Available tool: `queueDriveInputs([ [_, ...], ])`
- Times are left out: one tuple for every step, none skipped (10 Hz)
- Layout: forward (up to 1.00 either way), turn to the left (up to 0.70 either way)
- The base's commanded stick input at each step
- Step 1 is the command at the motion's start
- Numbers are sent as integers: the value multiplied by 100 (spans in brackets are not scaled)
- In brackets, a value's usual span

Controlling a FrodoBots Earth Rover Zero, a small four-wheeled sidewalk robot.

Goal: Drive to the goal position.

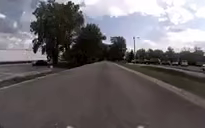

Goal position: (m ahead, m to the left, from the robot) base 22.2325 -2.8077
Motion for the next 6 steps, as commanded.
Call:
queueDriveInputs([
  [70,0],
  [70,0],
  [70,0],
  [70,0],
  [70,0],
  [70,0],
])
